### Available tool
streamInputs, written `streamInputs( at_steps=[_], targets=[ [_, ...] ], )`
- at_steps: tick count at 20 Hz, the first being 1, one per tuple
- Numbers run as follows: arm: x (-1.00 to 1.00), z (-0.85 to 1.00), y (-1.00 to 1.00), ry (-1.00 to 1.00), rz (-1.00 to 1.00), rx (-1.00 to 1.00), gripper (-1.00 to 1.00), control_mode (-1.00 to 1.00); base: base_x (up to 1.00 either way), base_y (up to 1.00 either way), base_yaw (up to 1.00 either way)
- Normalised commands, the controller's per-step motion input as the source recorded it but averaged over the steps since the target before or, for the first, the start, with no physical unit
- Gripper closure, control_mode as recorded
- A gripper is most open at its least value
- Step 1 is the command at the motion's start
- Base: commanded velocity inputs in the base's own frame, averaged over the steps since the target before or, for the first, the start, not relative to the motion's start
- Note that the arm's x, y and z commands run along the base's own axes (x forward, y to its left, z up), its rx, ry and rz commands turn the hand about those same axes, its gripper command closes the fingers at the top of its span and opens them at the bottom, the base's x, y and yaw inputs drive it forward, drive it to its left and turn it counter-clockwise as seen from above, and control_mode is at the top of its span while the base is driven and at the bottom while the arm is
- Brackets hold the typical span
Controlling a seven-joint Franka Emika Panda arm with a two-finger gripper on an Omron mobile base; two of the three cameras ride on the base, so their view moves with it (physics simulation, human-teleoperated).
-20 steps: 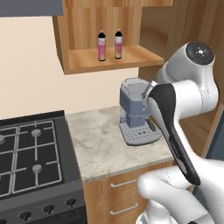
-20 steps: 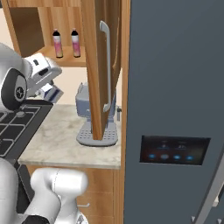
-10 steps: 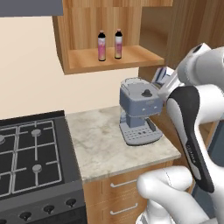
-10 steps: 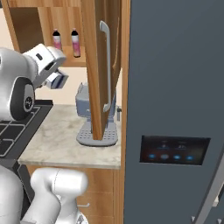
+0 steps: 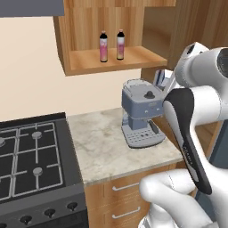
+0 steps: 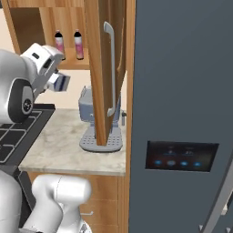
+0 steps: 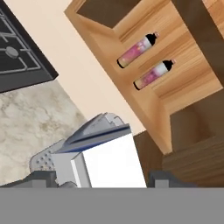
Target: Pick the bottled drink, milk, bottled drink from the counter and place them in the open cabinet.
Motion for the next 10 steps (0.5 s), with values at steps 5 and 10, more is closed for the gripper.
streamInputs(
  at_steps=[5, 10],
  targets=[
    [0.01, 0.38, 0.02, 0.17, 0.0, -0.13, 1.0, -1.0, 0.0, 0.0, 0.0],
    [0.01, 0.04, 0.0, 0.03, 0.0, -0.04, 1.0, -1.0, 0.0, 0.0, 0.0]
  ],
)
